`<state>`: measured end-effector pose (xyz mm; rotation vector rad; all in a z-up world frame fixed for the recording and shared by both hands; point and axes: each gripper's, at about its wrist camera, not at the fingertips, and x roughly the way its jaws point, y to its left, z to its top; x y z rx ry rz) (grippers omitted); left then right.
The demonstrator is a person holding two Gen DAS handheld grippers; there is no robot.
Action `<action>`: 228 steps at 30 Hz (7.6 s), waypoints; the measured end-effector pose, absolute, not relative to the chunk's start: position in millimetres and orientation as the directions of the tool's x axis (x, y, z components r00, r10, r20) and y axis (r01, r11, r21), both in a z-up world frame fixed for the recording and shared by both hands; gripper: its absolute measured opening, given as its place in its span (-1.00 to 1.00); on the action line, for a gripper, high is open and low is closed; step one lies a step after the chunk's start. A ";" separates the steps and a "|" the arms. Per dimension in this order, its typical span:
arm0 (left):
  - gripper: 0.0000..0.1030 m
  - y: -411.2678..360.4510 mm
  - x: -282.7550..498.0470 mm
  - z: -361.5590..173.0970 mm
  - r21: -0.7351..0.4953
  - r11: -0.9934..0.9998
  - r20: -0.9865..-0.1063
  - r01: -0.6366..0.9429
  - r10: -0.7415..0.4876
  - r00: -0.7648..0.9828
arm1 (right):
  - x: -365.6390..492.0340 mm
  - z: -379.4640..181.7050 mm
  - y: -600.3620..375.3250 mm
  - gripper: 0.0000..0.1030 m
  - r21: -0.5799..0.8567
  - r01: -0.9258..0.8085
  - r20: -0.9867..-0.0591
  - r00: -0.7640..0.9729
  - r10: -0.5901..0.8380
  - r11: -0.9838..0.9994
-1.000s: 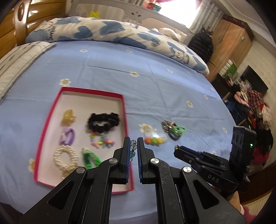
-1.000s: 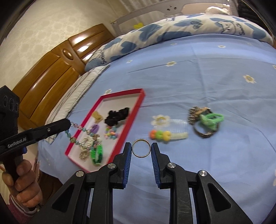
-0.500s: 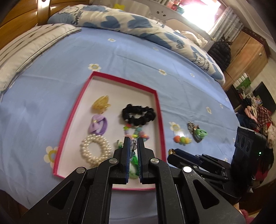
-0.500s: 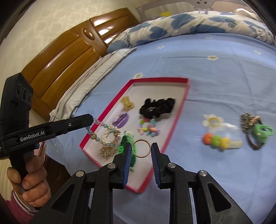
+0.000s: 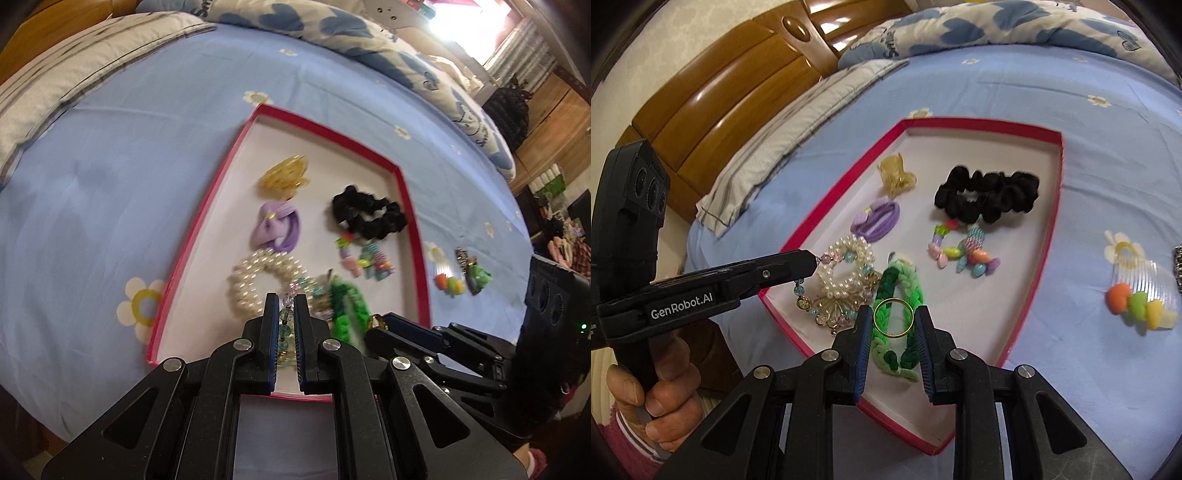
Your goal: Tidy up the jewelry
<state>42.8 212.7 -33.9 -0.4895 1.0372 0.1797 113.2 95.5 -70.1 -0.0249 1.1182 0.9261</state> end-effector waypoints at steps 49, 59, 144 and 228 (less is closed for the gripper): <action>-0.30 134.7 64.0 0.9 -0.258 0.941 -0.852 -0.217 -0.116 0.510 | 132.9 -40.9 -73.4 -0.39 0.451 -0.377 -0.739 0.352 0.575 0.809; -0.10 79.1 90.5 3.3 -0.242 0.967 -0.857 -0.084 -0.172 0.485 | 145.0 -43.8 -129.8 -0.31 0.458 -0.255 -0.736 0.429 0.524 0.852; 0.01 147.7 78.2 2.0 -0.242 0.958 -0.839 -0.153 -0.128 0.528 | 149.0 -21.5 -28.0 -0.86 0.547 -0.439 -0.650 0.314 0.692 0.713; 0.43 207.9 43.6 -19.7 -0.277 0.910 -0.870 -0.310 -0.100 0.484 | 138.9 -37.3 47.0 0.21 0.547 -0.496 -0.683 0.203 0.702 0.675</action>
